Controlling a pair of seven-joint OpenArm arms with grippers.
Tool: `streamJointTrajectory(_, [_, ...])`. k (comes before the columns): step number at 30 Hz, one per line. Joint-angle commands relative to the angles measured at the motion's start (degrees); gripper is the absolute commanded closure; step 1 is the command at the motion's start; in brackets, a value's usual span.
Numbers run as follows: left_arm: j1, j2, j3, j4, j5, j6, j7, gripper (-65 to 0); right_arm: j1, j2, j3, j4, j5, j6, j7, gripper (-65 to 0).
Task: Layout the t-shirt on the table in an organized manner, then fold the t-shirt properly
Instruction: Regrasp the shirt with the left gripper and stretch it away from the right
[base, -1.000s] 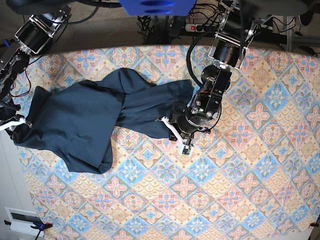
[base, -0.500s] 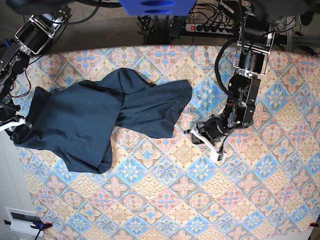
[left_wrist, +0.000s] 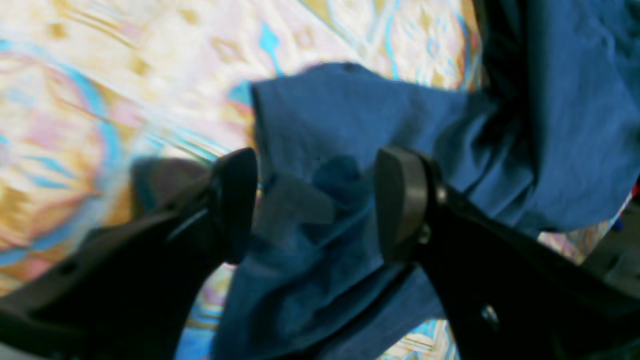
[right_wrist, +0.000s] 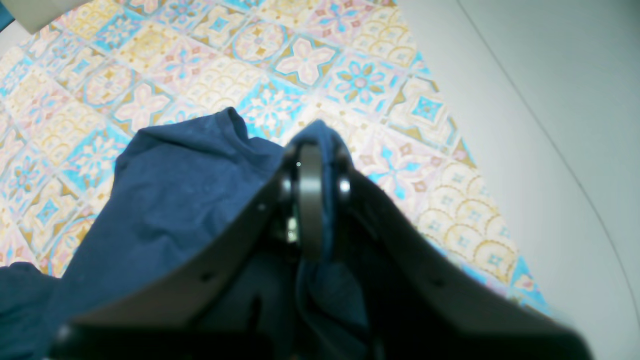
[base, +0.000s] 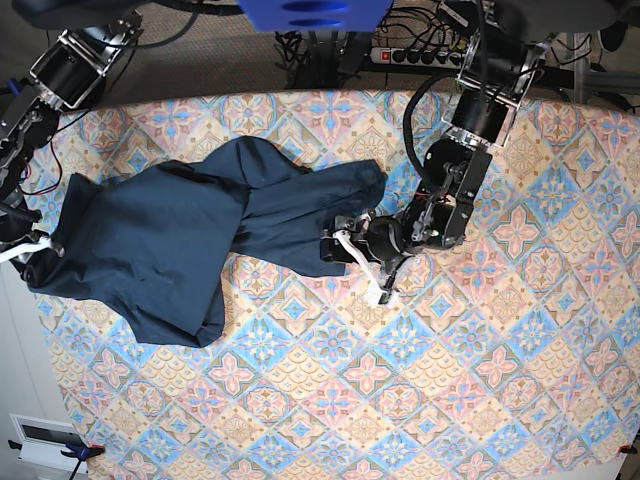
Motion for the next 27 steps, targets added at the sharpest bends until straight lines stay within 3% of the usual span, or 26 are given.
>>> streamJointTrajectory(1, [-1.58, 0.89, 0.32, -0.59, -0.55, -0.24, -0.64, -36.5, 0.86, 1.51, 0.16, 0.97, 1.08, 0.35, 1.7, -0.7])
streamJointTrajectory(3, [-2.46, 2.04, 1.55, -3.05, -0.55, -0.24, -0.99, -36.2, 0.86, 1.51, 0.16, 0.97, 1.08, 0.35, 1.7, -0.7])
streamJointTrajectory(5, [-4.31, 3.0, 2.95, -5.16, -0.55, -0.24, -1.08, -31.0, 0.86, 1.51, 0.16, 0.97, 1.08, 0.35, 1.7, -0.7])
streamJointTrajectory(9, [-8.09, 3.53, 3.13, -9.29, -0.72, -0.24, -3.28, 0.0, 0.86, 1.51, 0.24, 1.06, 1.08, 0.35, 1.7, -0.7])
streamJointTrajectory(11, [-10.28, 3.18, 2.34, -10.7, -0.9, 0.2, -5.48, 0.0, 0.86, 1.51, 0.42, 1.06, 1.08, 0.35, 1.7, -0.7])
streamJointTrajectory(16, [-13.36, 0.46, -9.44, -10.79, -3.1, 0.2, -5.65, 0.0, 0.86, 1.51, 0.68, 1.06, 1.08, 0.35, 1.7, -0.7])
streamJointTrajectory(22, [-16.35, -9.04, -17.71, -10.79, -14.44, 0.12, -5.74, 0.0, 1.22, 1.51, 0.68, 0.97, 1.08, 0.35, 1.79, -0.7])
streamJointTrajectory(27, [-16.61, -15.54, -21.66, -10.96, -18.22, 0.12, -5.92, 0.0, 1.3, 1.6, 0.68, 0.88, 1.08, 0.35, 1.79, -0.7])
